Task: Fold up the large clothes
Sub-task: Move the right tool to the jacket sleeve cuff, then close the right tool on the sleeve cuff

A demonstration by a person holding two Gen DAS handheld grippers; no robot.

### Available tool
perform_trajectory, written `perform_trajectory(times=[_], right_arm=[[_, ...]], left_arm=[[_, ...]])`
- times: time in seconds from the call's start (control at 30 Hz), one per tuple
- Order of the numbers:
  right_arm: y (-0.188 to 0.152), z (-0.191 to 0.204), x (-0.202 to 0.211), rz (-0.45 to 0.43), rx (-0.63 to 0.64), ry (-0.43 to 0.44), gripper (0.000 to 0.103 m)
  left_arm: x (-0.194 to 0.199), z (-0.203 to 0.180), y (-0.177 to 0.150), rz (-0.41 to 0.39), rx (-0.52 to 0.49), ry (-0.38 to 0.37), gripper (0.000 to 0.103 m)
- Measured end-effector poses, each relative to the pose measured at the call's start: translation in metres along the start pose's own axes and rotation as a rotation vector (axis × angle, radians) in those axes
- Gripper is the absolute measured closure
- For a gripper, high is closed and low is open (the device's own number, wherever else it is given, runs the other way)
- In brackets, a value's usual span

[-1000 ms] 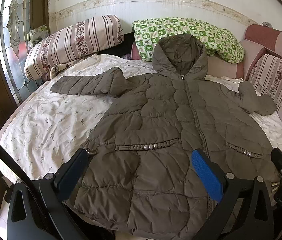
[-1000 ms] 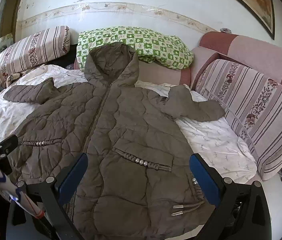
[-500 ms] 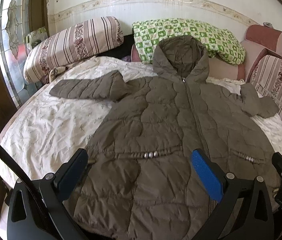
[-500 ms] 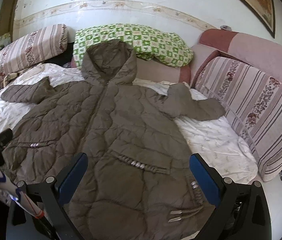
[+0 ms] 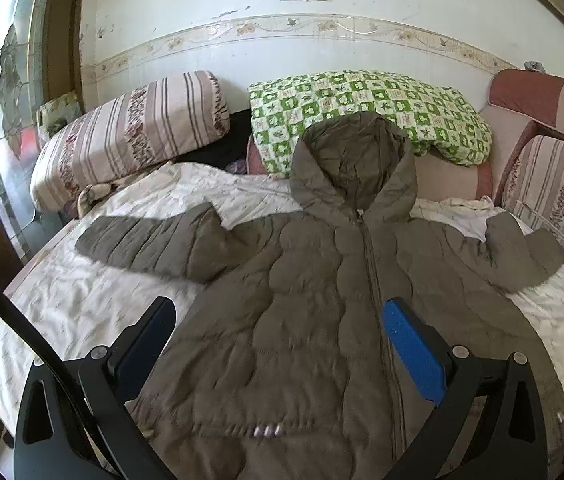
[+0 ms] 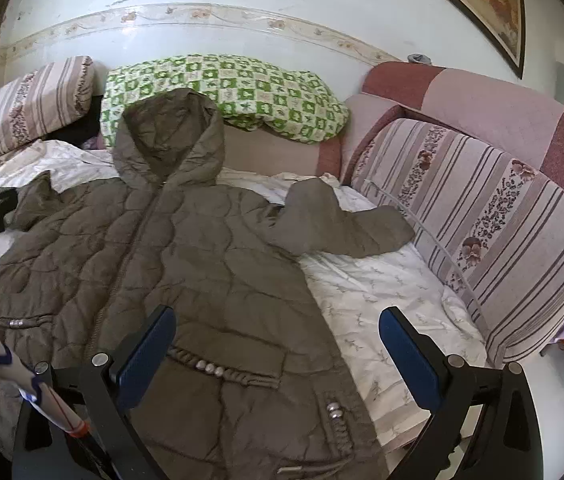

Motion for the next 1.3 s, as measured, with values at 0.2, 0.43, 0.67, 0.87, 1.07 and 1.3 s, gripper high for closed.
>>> perform_trajectory(times=[0.2, 0.43, 0.67, 0.87, 1.07, 1.3], right_arm=[[0.011, -0.016, -0.032, 0.042, -0.006, 0.011, 0.000], [0.054, -0.116, -0.107, 0.091, -0.216, 0.075, 0.004], [0.055, -0.225, -0.221, 0.205, -0.579, 0.113, 0.025], [0.048, -0.267, -0.292, 0.254, -0.653, 0.046, 0.046], [0.036, -0.292, -0.345, 0.270, -0.729, 0.035, 0.056], [0.029, -0.306, -0.387, 0.271, -0.811, 0.035, 0.070]], left_arm=[[-0.052, -0.005, -0.006, 0.000, -0.011, -0.002, 0.000], [-0.089, -0.001, -0.013, 0.096, -0.022, -0.001, 0.000], [-0.102, 0.001, -0.018, 0.128, -0.025, -0.004, 0.000], [-0.120, 0.003, -0.026, 0.181, -0.023, 0.004, 0.000], [-0.128, 0.005, -0.029, 0.197, -0.026, 0.009, 0.000], [-0.138, 0.004, -0.032, 0.219, -0.033, 0.008, 0.000]])
Point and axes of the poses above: each gripper's, at about its wrist camera, not at the fingertips, and x roughly against the way its jaws point, z to its left, y to its top, the point moved 6 cm from there along -x, roughly the way its jaws point, and after that the axes turned 2 degrees about x, right-handed, at the moved point
